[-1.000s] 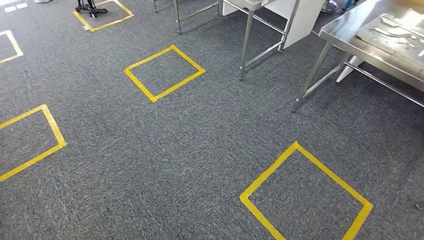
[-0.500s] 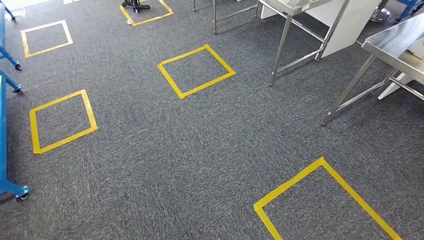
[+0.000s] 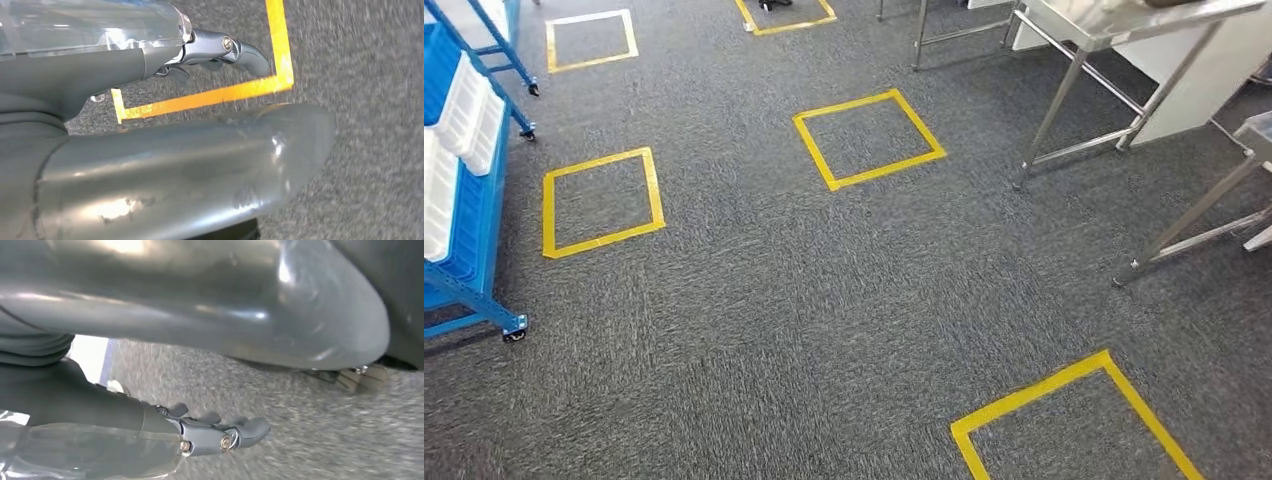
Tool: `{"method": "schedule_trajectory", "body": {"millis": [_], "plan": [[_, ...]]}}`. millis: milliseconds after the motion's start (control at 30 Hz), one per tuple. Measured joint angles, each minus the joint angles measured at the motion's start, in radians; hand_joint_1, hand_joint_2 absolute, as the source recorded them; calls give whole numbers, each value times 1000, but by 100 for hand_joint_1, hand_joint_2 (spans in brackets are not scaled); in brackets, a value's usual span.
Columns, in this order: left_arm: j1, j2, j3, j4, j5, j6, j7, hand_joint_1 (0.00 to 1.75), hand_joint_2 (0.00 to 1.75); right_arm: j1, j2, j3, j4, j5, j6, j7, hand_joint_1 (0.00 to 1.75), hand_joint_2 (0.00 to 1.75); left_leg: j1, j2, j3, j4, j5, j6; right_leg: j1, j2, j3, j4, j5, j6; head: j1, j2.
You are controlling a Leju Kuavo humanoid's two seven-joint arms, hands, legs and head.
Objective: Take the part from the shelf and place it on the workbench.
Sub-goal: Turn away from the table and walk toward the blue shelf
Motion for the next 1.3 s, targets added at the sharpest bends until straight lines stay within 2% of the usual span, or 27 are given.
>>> {"method": "schedule_trajectory", "body": {"millis": [67, 100, 133, 167, 200, 233, 300, 367, 433, 500, 567, 633, 667, 700, 733, 800, 867, 933, 967, 1033, 1100, 1133, 1167, 1200, 1233, 1267, 1300], "plan": [[-3, 2, 1, 0, -1, 7, 2, 0, 0, 1, 0, 12, 0, 18, -9, -9, 0, 0, 1, -19, -1, -4, 5, 7, -3, 49, -56, 115, -64, 4, 4, 0], [-5, 3, 2, 0, -3, 14, 7, 0, 0, 1, 1, 17, 0, 26, -16, -14, 0, 0, 0, -31, -3, -4, 5, 8, -4, 58, -88, 177, -88, 5, 4, 0], [-5, 4, 2, 0, -6, 22, 14, 0, 0, 1, 2, 23, 0, 36, -26, -19, 0, 0, -1, -43, -3, -3, 5, 8, -4, 61, -110, 217, -94, 5, 4, 0], [-5, 6, 2, 0, -9, 29, 20, 0, 0, 1, 4, 29, 0, 45, -34, -24, 0, 0, -2, -56, -3, -2, 5, 8, -4, 63, -116, 222, -80, 4, 4, 0], [-4, 8, 2, 0, -10, 33, 25, 0, 0, 0, 7, 35, 0, 54, -39, -26, 0, 0, -2, -70, -2, 0, 5, 7, -4, 66, -103, 187, -47, 2, 4, 0], [-3, 10, 3, 0, -10, 32, 26, 0, 0, 0, 9, 41, 0, 62, -42, -27, 0, 0, -1, -84, -1, 3, 3, 5, -5, 76, -77, 124, -4, 0, 4, 0], [-5, 14, 4, 0, -7, 21, 22, 0, 0, -2, 10, 51, 1, 74, -42, -22, 0, 0, -3, -108, -5, 12, 0, -4, -9, 119, -29, 11, 46, -5, 4, 0], [-6, 20, 7, 0, 0, 11, 16, 0, 0, -4, 12, 60, 1, 84, -42, -5, 0, 0, -1, -127, -13, 17, 0, -16, -8, 142, -16, -24, 47, -13, 4, 0], [-3, 24, 14, 0, 7, 4, 9, 0, 0, -8, 13, 69, 1, 93, -43, 23, 0, 0, 4, -142, -19, 16, 1, -30, -7, 123, -14, -31, 51, -26, 4, 0], [-2, 27, 19, 0, 5, -1, 3, 0, 0, -10, 15, 74, 1, 95, -47, 47, 0, 0, 3, -107, -36, 51, -21, -41, -7, 100, -8, -41, 55, -41, 1, 0], [-6, 27, 20, 0, 0, -2, -1, 0, 0, -8, 15, 76, 1, 96, -51, 57, 0, 0, 2, -49, -86, 159, -79, -47, -4, 71, -4, -44, 54, -50, -3, 0], [-9, 27, 20, 0, -2, -3, -2, 0, 0, -6, 15, 77, 2, 96, -52, 61, 0, 0, 5, -27, -144, 277, -123, -52, 2, 41, -3, -43, 50, -54, -4, 0], [-9, 26, 20, 0, -3, -3, -3, 0, 0, -6, 15, 77, 2, 96, -52, 63, 0, 0, 6, -23, -154, 296, -121, -52, 4, 27, -2, -42, 48, -55, -4, 0], [-8, 26, 20, 0, -4, -3, -3, 0, 0, -7, 15, 78, 3, 96, -51, 64, 0, 0, 6, -20, -142, 274, -99, -51, 5, 15, 0, -41, 46, -55, -4, 0], [-6, 27, 20, 0, -4, -3, -3, 0, 0, -7, 15, 78, 3, 96, -51, 65, 0, 0, 5, -15, -113, 218, -66, -47, 6, 4, 3, -40, 43, -55, -4, 0], [-7, 29, 20, 0, -4, -3, -3, 0, 0, -8, 15, 79, 3, 96, -51, 66, 0, 0, -2, 17, -43, 82, -14, -35, 9, -15, 9, -40, 37, -51, -4, 0], [-9, 31, 20, 0, -4, -3, -3, 0, 0, -9, 16, 79, 3, 96, -51, 66, 0, 0, -12, 38, -16, 22, -2, -22, 11, -31, 14, -41, 33, -42, -4, 0], [-7, 32, 21, 0, -5, -3, -4, 0, 0, -12, 16, 79, 2, 96, -51, 66, 0, 0, -14, 20, -14, 13, 3, -11, 11, -46, 18, -45, 32, -31, -4, 0], [-5, 32, 21, 0, -5, -3, -4, 0, 0, -13, 16, 79, 2, 96, -51, 66, 0, 0, -11, 11, -9, 4, 8, -7, 11, -40, 22, -44, 28, -25, -2, 0], [-6, 32, 21, 0, -5, -3, -4, 0, 0, -14, 16, 80, 2, 96, -51, 66, 0, 0, -4, -7, 1, -15, 19, 5, 9, 6, 3, 6, -8, -16, 2, 0], [-8, 32, 21, 0, -6, -3, -4, 0, 0, -12, 15, 80, 3, 96, -51, 66, 0, 0, -3, -25, -1, -20, 24, 11, 4, 54, -58, 128, -71, -11, 6, 0], [-9, 32, 21, 0, -6, -3, -4, 0, 0, -12, 15, 80, 3, 96, -51, 66, 0, 0, -3, -36, -3, -19, 24, 11, 2, 61, -89, 186, -91, -9, 6, 0], [-9, 32, 21, 0, -6, -3, -4, 0, 0, -11, 14, 80, 3, 96, -51, 66, 0, 0, -3, -49, -3, -17, 24, 10, 0, 63, -108, 217, -92, -6, 6, 0], [-9, 33, 21, 0, -6, -3, -4, 0, 0, -11, 14, 80, 3, 96, -51, 66, 0, 0, -3, -62, -3, -15, 23, 9, -2, 64, -110, 211, -72, -4, 6, 0], [-8, 33, 21, 0, -6, -3, -4, 0, 0, -11, 14, 80, 3, 96, -51, 66, 0, 0, -1, -75, -3, -10, 22, 7, -5, 68, -93, 168, -36, -2, 6, 0], [-8, 33, 21, 0, -8, -4, -5, 0, 0, -11, 13, 80, 3, 95, -52, 66, 0, 0, 0, -89, -4, -4, 19, 2, -10, 83, -65, 101, 4, -1, 6, 0], [-8, 33, 20, 0, -11, -4, -7, 0, 0, -11, 13, 80, 3, 94, -54, 65, 0, 0, 0, -100, -7, 4, 15, -3, -13, 104, -38, 41, 31, 0, 7, 0]]}}
